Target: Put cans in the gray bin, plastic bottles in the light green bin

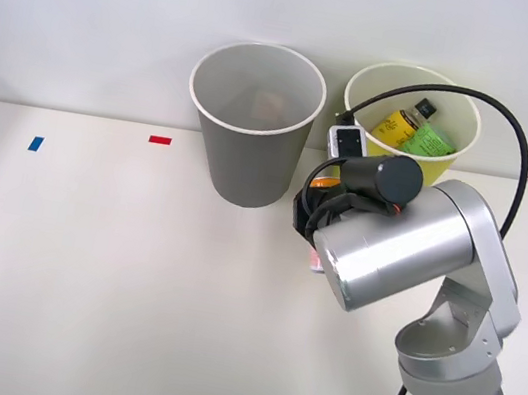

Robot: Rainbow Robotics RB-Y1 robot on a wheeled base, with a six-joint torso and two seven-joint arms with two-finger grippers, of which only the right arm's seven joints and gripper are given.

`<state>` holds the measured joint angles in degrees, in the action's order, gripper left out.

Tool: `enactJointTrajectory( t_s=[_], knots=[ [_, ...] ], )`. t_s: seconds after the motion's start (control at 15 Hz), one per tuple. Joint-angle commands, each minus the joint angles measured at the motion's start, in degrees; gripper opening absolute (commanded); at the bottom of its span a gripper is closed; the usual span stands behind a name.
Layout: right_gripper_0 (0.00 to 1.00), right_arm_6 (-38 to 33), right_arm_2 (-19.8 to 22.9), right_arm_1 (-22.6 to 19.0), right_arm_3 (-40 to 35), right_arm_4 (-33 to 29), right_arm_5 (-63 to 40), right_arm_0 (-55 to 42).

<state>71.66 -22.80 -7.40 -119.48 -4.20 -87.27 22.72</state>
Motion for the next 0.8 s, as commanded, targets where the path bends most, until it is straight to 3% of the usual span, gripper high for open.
enactJointTrajectory(
  t_s=[0.07, 0.47, 0.8],
  knots=[
    [0.00, 4.7, -0.1, -2.5, -6.4, 0.5, 8.1, -4.5],
    [0.00, 5.0, 4.0, -1.5, -7.7, 9.8, 28.7, -5.0],
    [0.00, 5.5, 7.5, 0.8, -7.7, 16.9, 35.6, -0.2]
  ],
)
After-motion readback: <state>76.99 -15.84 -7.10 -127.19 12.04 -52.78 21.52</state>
